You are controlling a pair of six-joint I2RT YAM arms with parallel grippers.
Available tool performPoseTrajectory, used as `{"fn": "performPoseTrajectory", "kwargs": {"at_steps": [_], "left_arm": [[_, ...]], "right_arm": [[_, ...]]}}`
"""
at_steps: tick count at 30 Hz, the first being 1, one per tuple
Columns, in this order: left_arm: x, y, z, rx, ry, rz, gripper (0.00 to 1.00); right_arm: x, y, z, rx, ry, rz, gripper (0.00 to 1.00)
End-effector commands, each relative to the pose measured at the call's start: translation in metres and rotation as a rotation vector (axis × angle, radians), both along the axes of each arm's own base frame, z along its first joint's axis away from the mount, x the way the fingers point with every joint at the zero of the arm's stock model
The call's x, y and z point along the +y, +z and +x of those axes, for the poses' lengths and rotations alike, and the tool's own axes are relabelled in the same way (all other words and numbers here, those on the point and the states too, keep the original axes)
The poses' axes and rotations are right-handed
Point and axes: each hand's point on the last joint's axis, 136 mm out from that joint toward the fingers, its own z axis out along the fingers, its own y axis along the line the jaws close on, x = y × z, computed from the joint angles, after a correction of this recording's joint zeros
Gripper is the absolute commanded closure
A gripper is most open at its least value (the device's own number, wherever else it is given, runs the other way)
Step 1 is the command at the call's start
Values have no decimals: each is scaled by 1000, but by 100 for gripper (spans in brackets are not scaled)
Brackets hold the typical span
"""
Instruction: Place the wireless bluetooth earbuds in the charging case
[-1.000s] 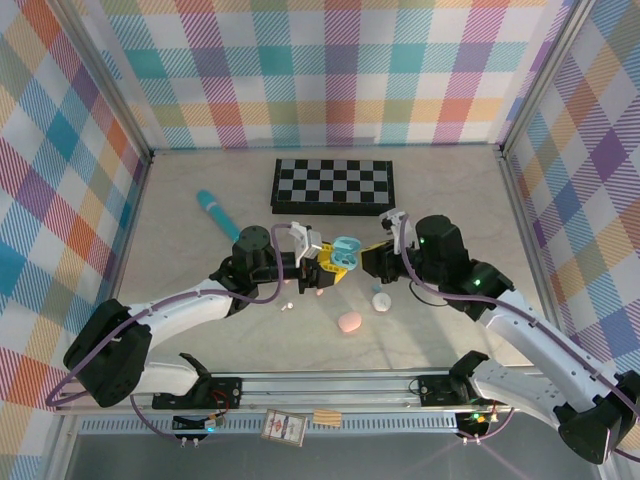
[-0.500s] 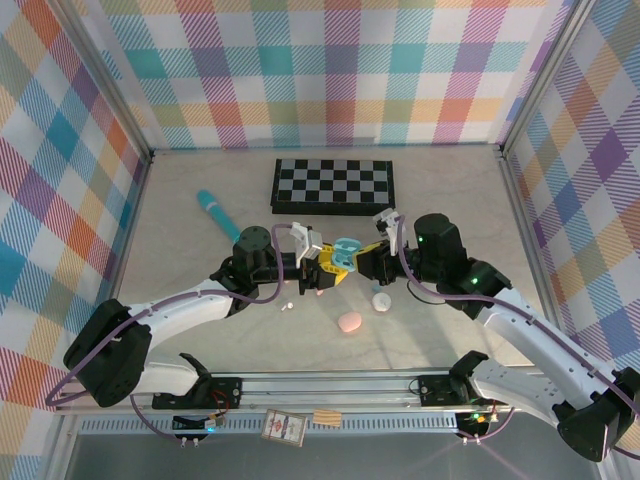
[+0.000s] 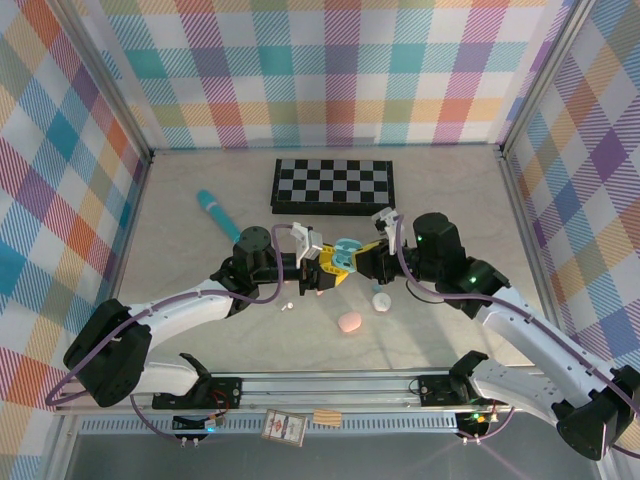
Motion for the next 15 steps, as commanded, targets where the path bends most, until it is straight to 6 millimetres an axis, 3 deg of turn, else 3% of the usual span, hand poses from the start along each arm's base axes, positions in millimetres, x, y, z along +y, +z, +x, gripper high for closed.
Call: {"fn": "performPoseTrajectory", "kwargs": {"at_steps": [1, 15], "left_arm": [[-5, 32, -6, -68, -43, -71, 72], [-5, 35, -6, -76, -39, -82, 72]], "right_arm": [[7, 0, -2, -17, 36, 17, 75], [10, -10, -2, 28, 45, 12, 76]]}}
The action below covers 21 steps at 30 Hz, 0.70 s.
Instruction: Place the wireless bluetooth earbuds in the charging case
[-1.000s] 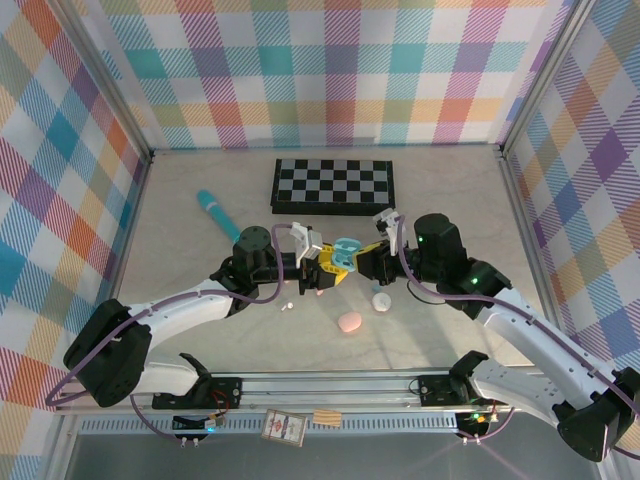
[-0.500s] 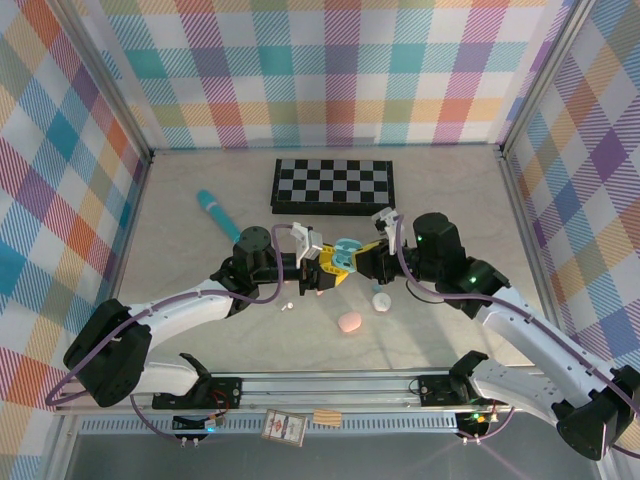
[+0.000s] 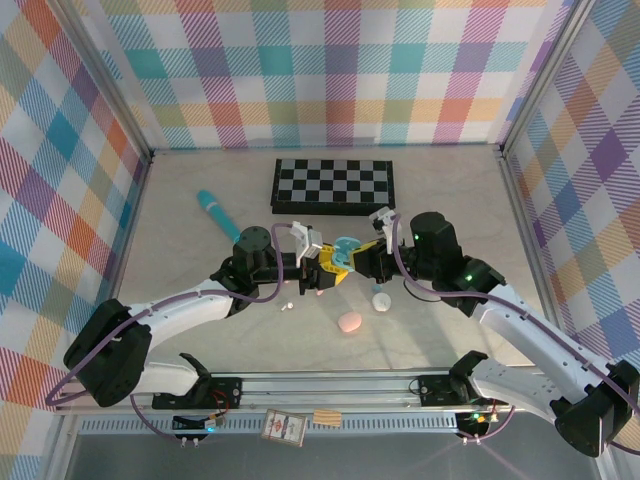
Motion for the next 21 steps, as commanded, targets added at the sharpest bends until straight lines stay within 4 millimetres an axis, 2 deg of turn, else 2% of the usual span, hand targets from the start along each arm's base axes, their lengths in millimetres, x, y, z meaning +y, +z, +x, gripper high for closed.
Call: {"fn": "performPoseTrajectory", "kwargs": {"at_steps": [1, 9, 13, 21], "left_arm": [[-5, 35, -8, -96, -50, -82, 72], [-2, 33, -7, -105, -31, -84, 72], [-1, 31, -8, -106, -28, -80, 72], [-2, 30, -8, -107, -33, -81, 72]], "right_arm": [[6, -7, -5, 25, 36, 7, 77], [0, 1, -5, 13, 2, 7, 76], [-7, 9, -4, -10, -30, 9, 73], [-3, 19, -1, 4, -43, 53, 66]]}}
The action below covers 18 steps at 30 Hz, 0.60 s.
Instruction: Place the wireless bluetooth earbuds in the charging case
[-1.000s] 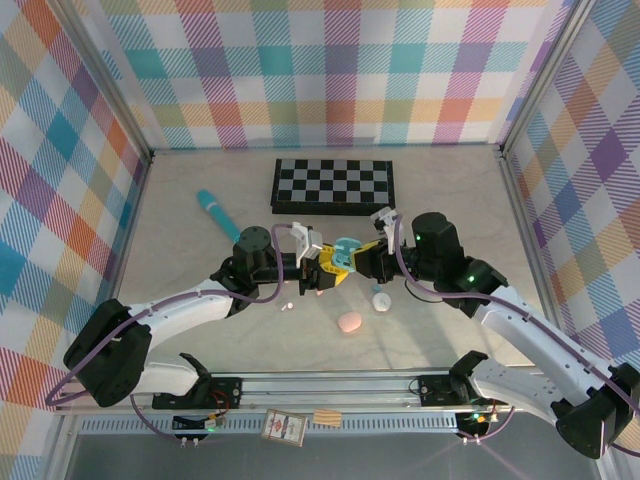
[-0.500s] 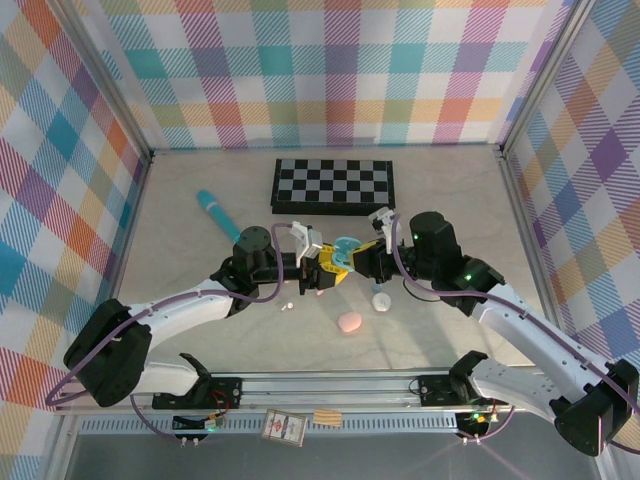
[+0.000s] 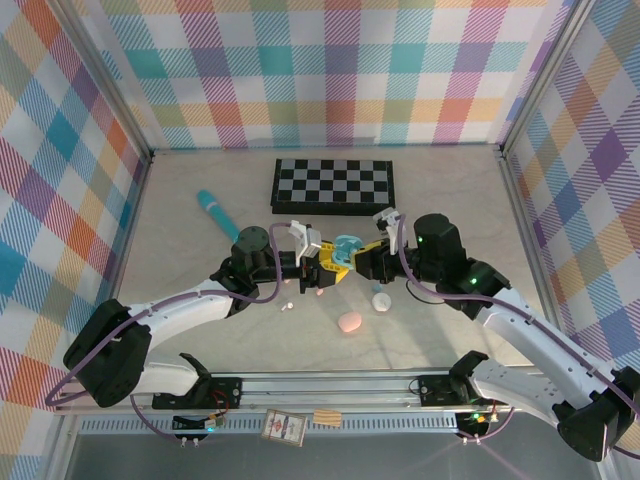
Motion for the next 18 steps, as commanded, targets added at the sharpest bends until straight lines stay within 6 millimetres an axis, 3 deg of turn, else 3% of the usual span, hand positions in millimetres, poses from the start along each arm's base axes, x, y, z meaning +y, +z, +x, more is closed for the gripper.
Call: {"fn": "performPoseTrajectory", "kwargs": {"at_steps": [1, 18], "left_arm": [[-2, 21, -9, -71, -35, -50, 72], [-1, 18, -10, -73, -39, -47, 72]], "right_arm": [[4, 17, 3, -14, -13, 48, 65], [3, 22, 22, 45, -125, 77, 60]]}}
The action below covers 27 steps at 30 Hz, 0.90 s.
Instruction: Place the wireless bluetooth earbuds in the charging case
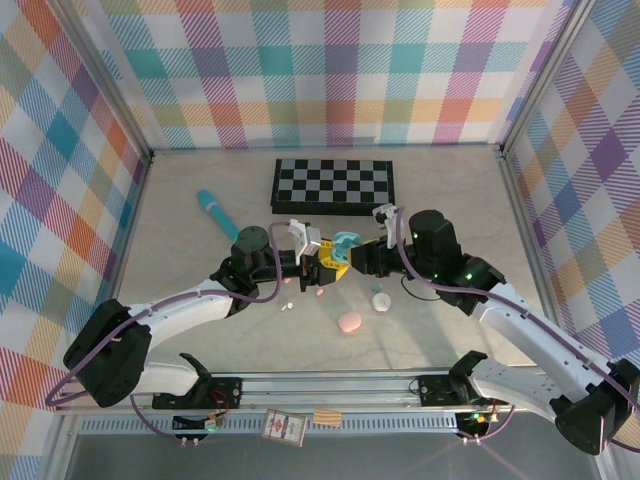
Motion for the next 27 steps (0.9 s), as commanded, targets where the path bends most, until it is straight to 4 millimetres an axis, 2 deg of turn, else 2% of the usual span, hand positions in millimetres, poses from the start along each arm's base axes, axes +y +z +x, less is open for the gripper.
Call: {"fn": "performPoseTrajectory", "kwargs": {"at_steps": [1, 6, 18, 27], "left_arm": [[-2, 17, -16, -70, -73, -45, 72], [-2, 18, -16, -75, -73, -48, 72], [0, 18, -15, -88, -55, -47, 72], [-1, 20, -14, -96, -55, -49, 72]], "right_arm": [[0, 20, 11, -31, -49, 38, 59], [-2, 16, 14, 5, -77, 16, 57], [-9, 9, 14, 59, -127, 0, 62], [-12, 14, 15, 75, -159, 13, 57]]}}
